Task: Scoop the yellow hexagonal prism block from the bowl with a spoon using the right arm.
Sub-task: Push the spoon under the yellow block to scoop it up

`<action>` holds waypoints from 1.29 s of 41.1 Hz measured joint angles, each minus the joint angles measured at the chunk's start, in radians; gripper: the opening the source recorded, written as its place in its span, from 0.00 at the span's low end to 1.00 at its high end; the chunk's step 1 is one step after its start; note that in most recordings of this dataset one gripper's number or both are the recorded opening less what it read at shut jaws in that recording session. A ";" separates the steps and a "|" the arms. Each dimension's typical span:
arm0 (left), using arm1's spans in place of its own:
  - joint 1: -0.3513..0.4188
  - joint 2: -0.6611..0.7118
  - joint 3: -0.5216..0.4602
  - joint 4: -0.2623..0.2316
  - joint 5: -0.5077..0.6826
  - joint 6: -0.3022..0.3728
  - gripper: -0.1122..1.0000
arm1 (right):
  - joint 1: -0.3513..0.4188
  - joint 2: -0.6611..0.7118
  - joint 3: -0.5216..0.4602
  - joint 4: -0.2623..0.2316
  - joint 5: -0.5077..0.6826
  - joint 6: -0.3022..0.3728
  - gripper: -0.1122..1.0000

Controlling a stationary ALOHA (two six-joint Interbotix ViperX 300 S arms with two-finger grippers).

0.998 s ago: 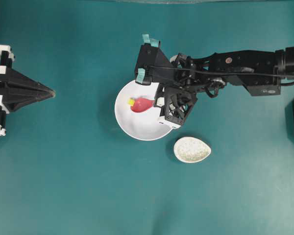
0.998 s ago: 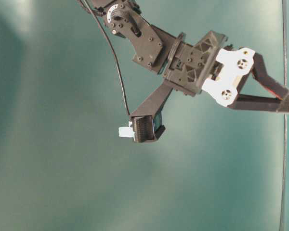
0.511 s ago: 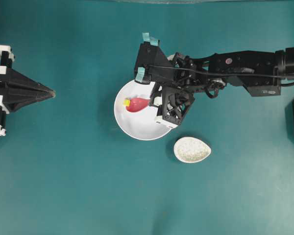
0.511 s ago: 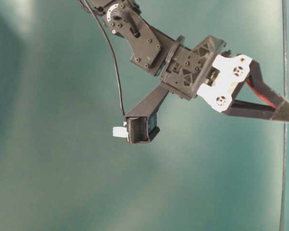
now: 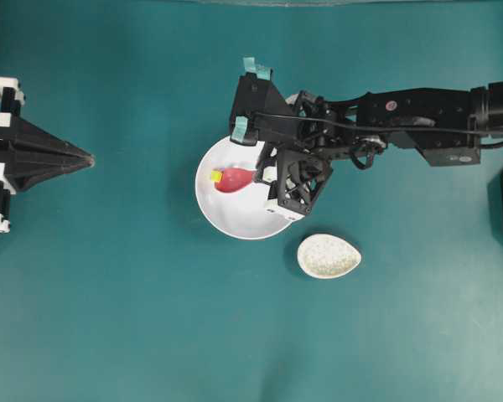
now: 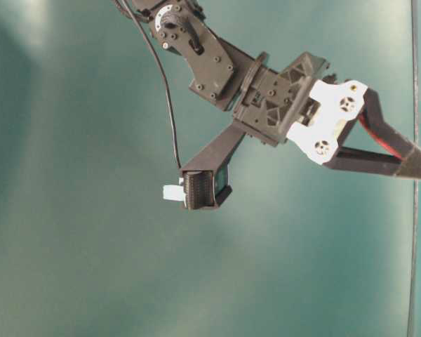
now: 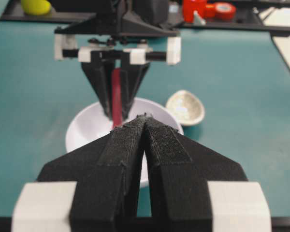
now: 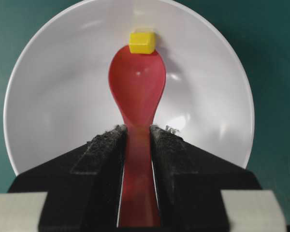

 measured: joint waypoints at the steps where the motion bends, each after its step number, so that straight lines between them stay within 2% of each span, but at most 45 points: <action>1: 0.000 0.000 0.000 0.000 -0.002 0.000 0.10 | 0.000 0.000 0.000 0.000 0.000 0.000 0.31; 21: 0.000 0.002 0.000 -0.002 0.014 0.000 0.10 | 0.008 -0.025 0.058 0.002 -0.107 0.000 0.31; 37: 0.000 0.002 0.000 -0.002 0.014 0.000 0.10 | 0.018 -0.069 0.130 0.008 -0.241 0.002 0.31; 53: 0.000 0.002 0.000 -0.002 0.014 0.000 0.10 | 0.018 -0.072 0.137 0.008 -0.258 0.002 0.31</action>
